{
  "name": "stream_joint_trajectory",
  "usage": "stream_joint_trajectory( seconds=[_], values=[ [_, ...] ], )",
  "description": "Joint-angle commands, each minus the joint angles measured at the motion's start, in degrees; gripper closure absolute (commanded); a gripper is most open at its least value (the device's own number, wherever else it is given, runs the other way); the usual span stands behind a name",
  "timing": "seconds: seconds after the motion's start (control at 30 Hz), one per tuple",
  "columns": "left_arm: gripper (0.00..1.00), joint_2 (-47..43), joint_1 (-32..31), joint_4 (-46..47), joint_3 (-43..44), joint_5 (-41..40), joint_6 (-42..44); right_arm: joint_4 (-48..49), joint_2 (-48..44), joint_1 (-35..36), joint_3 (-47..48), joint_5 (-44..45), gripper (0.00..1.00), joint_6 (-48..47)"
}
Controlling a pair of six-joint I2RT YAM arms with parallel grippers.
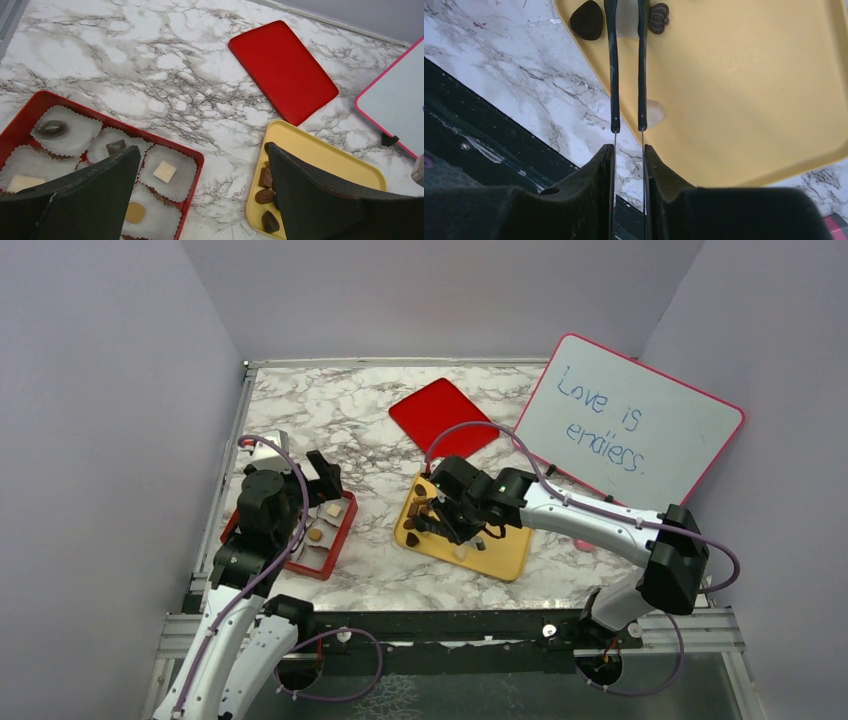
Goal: Pack the chocolate
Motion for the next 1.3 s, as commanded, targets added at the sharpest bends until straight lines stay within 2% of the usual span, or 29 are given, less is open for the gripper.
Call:
stream_joint_trajectory(
  seconds=[0.0, 0.57, 0.73, 0.93, 1.27],
  values=[
    [0.01, -0.6, -0.2, -0.7, 2.6, -0.8, 0.2, -0.6, -1.5, 0.4, -0.4, 2.2, 0.76, 1.5],
    [0.01, -4.2, -0.2, -5.5, 6.6, -1.2, -1.0, 5.6, -4.7, 0.4, -0.6, -3.2, 0.77, 3.0],
    [0.01, -4.9, -0.2, -7.6, 7.7, -1.3, -1.6, 6.8, -1.7, 0.4, 4.6, -6.0, 0.77, 2.8],
    [0.01, -5.2, -0.2, -8.5, 9.6, -2.0, -2.8, 13.4, 0.2, 0.4, 7.5, -8.7, 0.77, 2.7],
    [0.01, -4.9, -0.2, -10.3, 16.8, -0.5, -6.5, 21.8, 8.3, 0.5, 12.9, -20.9, 0.77, 1.8]
  ],
)
